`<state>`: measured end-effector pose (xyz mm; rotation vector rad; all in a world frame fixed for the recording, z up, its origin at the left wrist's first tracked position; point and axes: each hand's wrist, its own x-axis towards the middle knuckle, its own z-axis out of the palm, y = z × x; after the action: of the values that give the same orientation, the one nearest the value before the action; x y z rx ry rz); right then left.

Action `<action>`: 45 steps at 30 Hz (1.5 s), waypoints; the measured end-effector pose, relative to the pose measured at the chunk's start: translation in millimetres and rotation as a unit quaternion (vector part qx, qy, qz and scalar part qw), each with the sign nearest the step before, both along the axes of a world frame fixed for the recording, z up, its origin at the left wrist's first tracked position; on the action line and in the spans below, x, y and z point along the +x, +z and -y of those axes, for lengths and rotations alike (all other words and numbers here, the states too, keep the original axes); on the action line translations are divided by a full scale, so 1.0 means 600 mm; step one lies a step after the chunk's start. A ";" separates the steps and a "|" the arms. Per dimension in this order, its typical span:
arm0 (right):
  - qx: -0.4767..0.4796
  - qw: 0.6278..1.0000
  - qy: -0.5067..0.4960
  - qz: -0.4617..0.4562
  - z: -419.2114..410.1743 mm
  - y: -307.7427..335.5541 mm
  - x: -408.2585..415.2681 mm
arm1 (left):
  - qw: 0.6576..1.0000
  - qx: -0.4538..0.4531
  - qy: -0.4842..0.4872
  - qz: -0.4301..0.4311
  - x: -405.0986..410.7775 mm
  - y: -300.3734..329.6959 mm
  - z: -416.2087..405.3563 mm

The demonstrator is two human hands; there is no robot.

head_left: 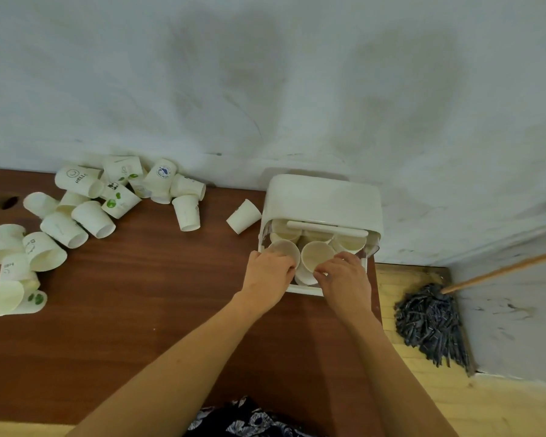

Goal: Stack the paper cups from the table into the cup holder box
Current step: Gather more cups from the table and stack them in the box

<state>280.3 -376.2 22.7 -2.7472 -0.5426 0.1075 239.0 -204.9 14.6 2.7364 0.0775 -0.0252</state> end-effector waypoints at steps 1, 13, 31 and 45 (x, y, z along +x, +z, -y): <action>0.000 1.000 -0.004 -0.002 -0.003 0.001 -0.002 | 1.000 -0.002 -0.008 0.001 -0.001 0.000 -0.005; 0.137 0.989 -0.012 -0.054 -0.228 0.036 -0.027 | 0.981 -0.116 0.153 -0.013 -0.015 0.002 -0.256; 0.012 0.968 -0.127 -0.214 -0.449 -0.111 0.144 | 0.970 -0.034 0.162 -0.180 0.093 -0.132 -0.473; 0.012 0.967 -0.114 -0.227 -0.452 -0.087 0.095 | 0.965 -0.097 0.237 -0.048 -0.002 -0.100 -0.451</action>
<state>337.4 -105.2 -29.2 -2.6111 -0.1018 0.6485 237.9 65.5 -45.6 2.4527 0.7148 -0.0285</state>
